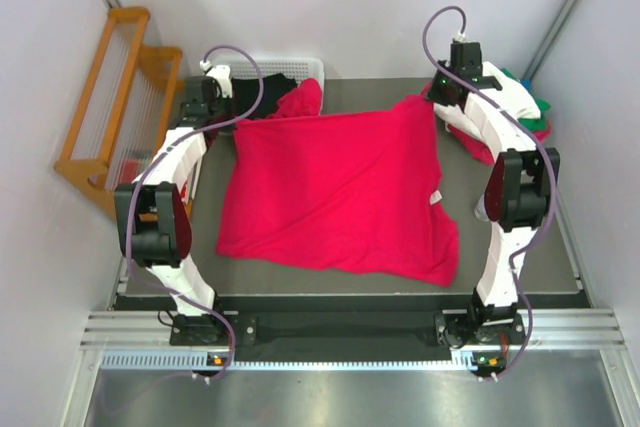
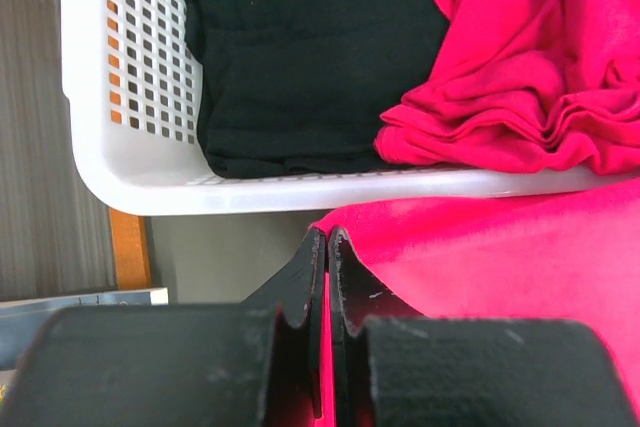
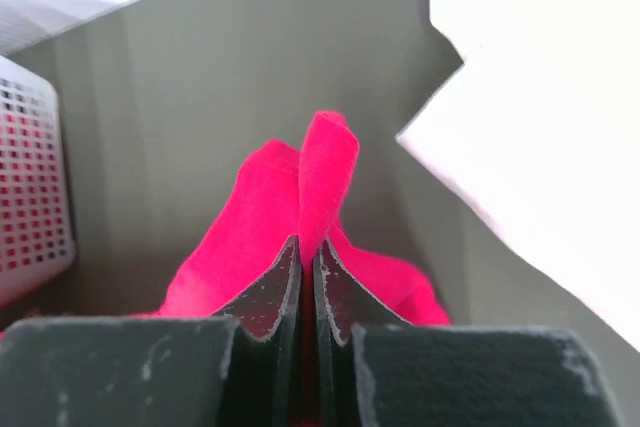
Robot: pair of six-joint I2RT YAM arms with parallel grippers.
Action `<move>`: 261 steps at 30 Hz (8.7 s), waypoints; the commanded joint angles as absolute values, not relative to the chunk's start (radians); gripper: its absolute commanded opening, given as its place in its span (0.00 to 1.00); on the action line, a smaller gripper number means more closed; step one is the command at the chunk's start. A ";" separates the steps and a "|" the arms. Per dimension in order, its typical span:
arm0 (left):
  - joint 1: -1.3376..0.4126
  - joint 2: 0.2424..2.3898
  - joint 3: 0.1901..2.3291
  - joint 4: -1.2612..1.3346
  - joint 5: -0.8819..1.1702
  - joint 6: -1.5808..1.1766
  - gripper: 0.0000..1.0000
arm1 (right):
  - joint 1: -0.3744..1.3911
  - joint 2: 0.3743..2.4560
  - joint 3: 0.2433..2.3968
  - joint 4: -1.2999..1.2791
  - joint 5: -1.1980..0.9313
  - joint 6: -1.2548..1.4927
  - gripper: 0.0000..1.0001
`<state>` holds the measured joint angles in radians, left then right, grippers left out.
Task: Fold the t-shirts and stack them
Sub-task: Fold the tshirt
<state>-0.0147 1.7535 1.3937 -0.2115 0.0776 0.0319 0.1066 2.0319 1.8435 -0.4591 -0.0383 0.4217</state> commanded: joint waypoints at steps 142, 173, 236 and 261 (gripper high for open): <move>-0.067 1.706 1.163 -0.319 0.339 0.118 0.85 | 0.377 1.251 1.155 -0.735 0.081 0.500 0.25; -0.069 1.790 1.126 -0.396 0.267 0.089 0.86 | 0.425 1.591 1.005 -0.511 -0.035 0.548 0.18; -0.067 1.690 1.169 -0.442 0.284 0.104 0.86 | 0.466 1.194 0.756 -0.752 0.057 0.584 0.16; -0.069 1.692 1.184 -0.457 0.305 0.097 0.86 | 0.404 1.278 0.969 -0.675 0.408 0.585 0.39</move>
<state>-0.0681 1.7294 1.1469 -0.4511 0.2779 0.1028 0.4389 1.2400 0.8406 -0.7578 0.3206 0.5877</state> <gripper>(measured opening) 0.861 0.388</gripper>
